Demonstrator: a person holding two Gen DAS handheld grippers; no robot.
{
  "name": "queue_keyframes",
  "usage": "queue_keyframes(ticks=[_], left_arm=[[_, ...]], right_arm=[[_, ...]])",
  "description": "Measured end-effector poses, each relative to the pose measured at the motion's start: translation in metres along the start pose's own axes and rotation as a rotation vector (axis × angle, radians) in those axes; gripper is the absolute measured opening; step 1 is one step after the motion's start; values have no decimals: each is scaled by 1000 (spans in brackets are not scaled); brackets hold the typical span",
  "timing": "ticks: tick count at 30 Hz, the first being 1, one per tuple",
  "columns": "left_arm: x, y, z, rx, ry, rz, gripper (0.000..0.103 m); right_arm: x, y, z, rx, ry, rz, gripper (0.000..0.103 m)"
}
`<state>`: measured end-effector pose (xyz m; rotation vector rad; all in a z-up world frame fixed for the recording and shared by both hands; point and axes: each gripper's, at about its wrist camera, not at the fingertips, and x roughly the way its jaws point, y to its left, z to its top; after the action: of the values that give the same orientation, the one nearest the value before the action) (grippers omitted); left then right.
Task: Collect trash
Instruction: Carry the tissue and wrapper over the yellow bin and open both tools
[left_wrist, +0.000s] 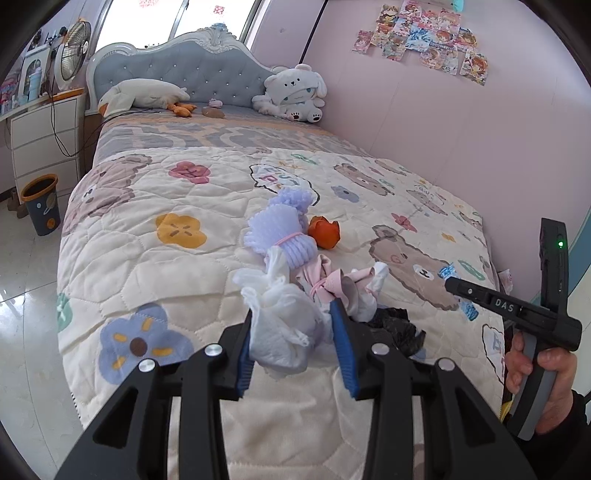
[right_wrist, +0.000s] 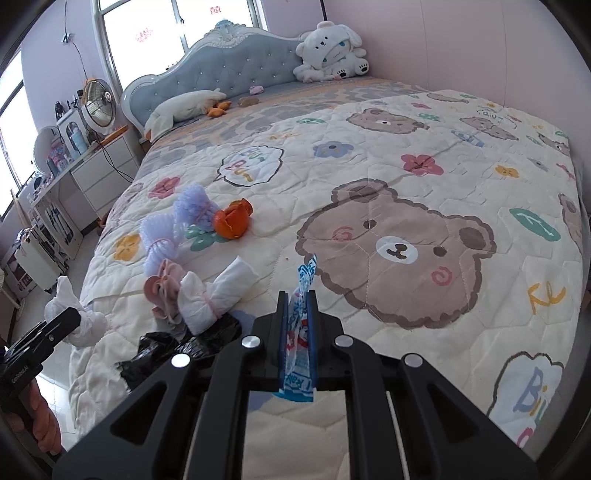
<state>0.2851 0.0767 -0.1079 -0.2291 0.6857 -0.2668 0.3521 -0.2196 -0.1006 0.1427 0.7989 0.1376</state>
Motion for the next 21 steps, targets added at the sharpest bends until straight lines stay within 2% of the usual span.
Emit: queue_keyframes(ticks=[12, 21], left_arm=[[-43, -21, -6, 26, -31, 11, 35], [-73, -45, -8, 67, -62, -8, 35]], right_arm=[[-66, 0, -10, -3, -53, 25, 9], [-111, -1, -18, -8, -99, 34, 9]])
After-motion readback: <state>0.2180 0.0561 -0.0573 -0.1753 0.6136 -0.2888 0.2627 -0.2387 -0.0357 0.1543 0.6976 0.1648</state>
